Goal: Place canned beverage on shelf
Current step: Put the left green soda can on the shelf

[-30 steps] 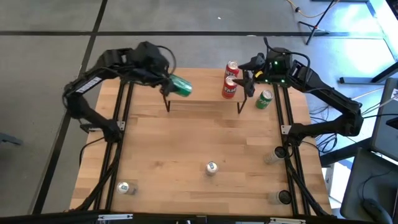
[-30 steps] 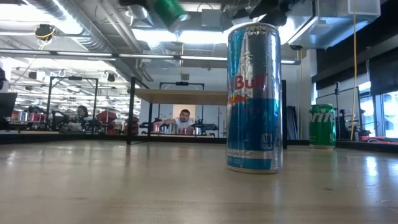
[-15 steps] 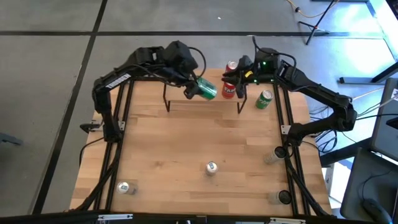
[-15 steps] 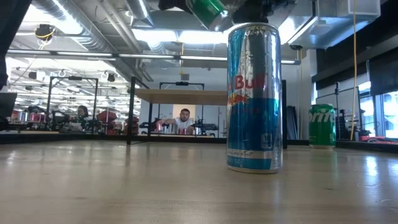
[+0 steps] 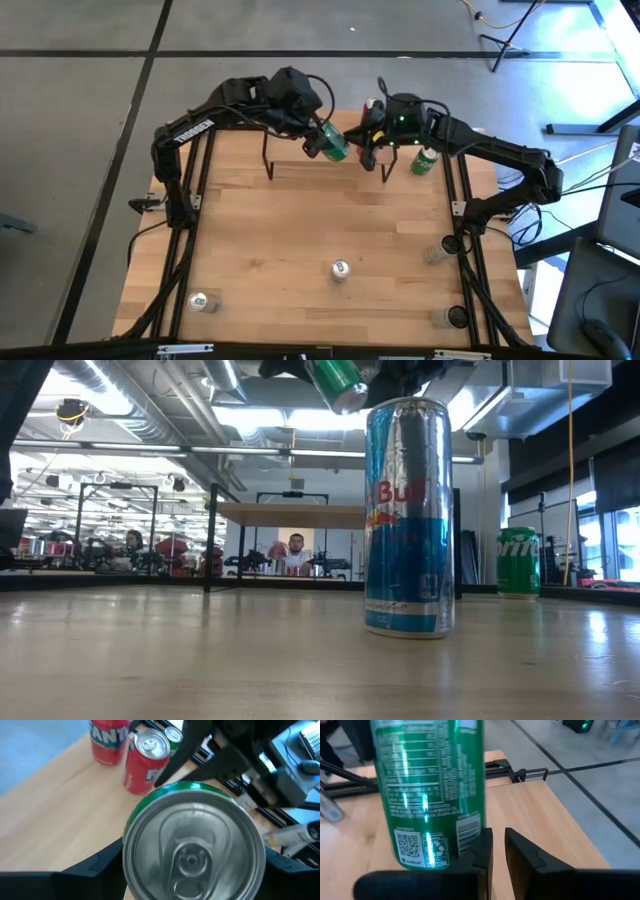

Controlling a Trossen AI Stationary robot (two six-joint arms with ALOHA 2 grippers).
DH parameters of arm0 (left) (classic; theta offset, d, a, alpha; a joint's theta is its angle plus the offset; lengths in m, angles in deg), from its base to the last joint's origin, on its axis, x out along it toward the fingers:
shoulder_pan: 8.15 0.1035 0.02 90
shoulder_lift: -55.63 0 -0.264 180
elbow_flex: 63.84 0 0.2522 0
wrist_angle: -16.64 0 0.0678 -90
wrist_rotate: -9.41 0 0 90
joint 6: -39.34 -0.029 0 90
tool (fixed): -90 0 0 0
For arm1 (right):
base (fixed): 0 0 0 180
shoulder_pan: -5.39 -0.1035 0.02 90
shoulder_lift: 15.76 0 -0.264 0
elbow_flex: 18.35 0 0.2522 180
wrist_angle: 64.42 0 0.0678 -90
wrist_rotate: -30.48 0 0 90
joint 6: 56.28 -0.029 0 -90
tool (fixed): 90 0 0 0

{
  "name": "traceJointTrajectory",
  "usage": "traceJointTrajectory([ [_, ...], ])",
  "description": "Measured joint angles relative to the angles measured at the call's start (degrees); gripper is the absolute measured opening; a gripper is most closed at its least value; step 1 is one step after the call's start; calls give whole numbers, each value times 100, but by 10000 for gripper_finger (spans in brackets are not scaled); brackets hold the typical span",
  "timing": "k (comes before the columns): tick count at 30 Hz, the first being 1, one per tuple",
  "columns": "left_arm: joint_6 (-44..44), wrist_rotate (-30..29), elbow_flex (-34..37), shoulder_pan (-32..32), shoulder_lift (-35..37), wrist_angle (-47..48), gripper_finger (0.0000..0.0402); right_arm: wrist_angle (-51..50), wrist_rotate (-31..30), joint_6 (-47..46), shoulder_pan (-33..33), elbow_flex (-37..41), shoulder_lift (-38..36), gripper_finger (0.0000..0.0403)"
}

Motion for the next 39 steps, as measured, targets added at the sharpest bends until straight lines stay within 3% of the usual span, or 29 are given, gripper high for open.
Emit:
traceJointTrajectory([
  [8, 109, -543, 94, -14, 7, -243, 271, -32, -205, 42, -25, 0, 4, 43],
  [16, 171, -1338, 613, 162, 7, -377, 271, -636, -1608, 313, 44, 4, -471, 43],
  [23, 449, -1096, 791, 399, -18, -637, 271, -930, -2470, 478, 73, 2, -1018, 43],
  [33, 568, -787, 774, 577, -425, -744, 268, -1514, -2556, 463, 73, 2, -1244, 44],
  [39, 431, -769, 772, 576, -789, -707, 267, -1610, -2071, 432, 73, 19, -1200, 44],
])
